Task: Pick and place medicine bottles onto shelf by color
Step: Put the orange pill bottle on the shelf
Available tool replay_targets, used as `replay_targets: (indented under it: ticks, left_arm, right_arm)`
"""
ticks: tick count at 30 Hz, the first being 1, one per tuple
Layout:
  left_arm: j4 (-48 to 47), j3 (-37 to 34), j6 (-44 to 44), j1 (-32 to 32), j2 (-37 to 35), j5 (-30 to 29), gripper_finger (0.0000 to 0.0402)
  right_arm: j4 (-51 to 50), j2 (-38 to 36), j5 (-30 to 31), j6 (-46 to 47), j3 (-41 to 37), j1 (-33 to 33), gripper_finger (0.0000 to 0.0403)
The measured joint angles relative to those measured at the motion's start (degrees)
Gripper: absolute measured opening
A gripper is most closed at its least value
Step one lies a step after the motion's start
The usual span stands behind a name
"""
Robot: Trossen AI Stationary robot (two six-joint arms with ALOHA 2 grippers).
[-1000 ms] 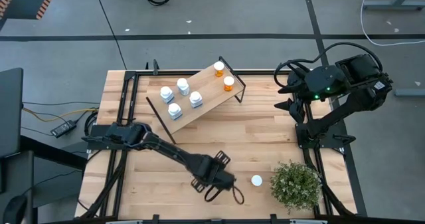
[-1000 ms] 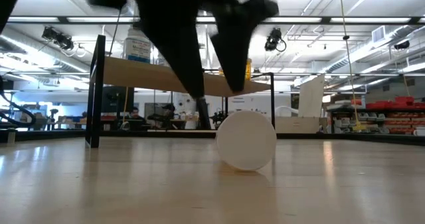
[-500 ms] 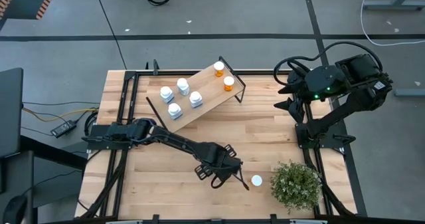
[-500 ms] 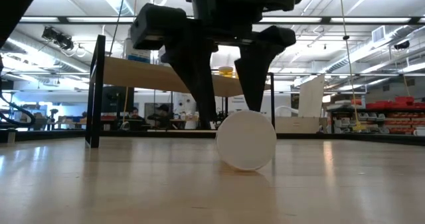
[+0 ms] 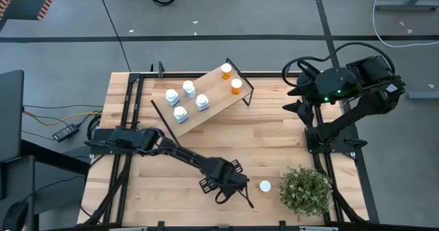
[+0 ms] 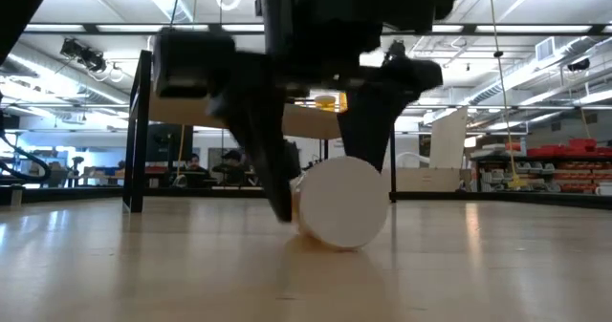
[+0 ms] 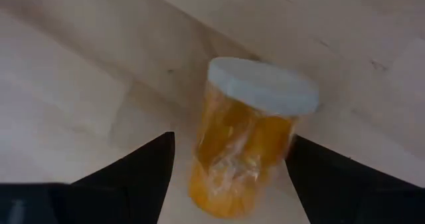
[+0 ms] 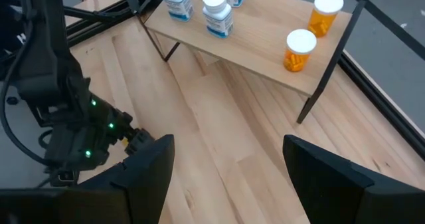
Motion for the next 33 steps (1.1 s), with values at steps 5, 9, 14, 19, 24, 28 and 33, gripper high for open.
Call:
replay_targets:
  ticks: [5,9,14,19,24,28,33]
  left_arm:
    - [0.66,-0.02,-1.29,-0.98,1.15,-3.93,0.0281]
    - [2.02,0.0,-3.89,-0.83,1.15,-4.92,0.0253]
    - [2.05,0.0,-5.59,-0.17,1.15,-5.34,0.019]
    - [2.01,0.01,-11.23,-0.19,0.78,-6.88,0.0163]
    - [-1.01,4.0,-19.12,0.21,0.69,-8.77,0.0194]
    - [-5.1,10.38,-26.81,1.47,0.69,-13.4,0.0211]
    - [-7.74,19.27,-35.55,4.55,0.06,-17.87,0.0201]
  right_arm:
    - [0.0,-0.02,-0.04,0.91,0.0,0.01,0.0288]
    - [0.0,-0.02,-0.04,0.87,0.0,0.0,0.0288]
    - [0.0,-0.02,-0.07,0.87,0.0,0.0,0.0288]
    - [0.0,-0.02,-0.16,0.68,0.01,0.0,0.0288]
    - [0.0,-0.12,-0.68,-0.65,0.0,0.02,0.0288]
    - [0.0,-0.54,-0.67,-1.54,0.0,0.0,0.0288]
    - [0.0,-1.29,-0.24,-1.97,-0.01,0.0,0.0288]
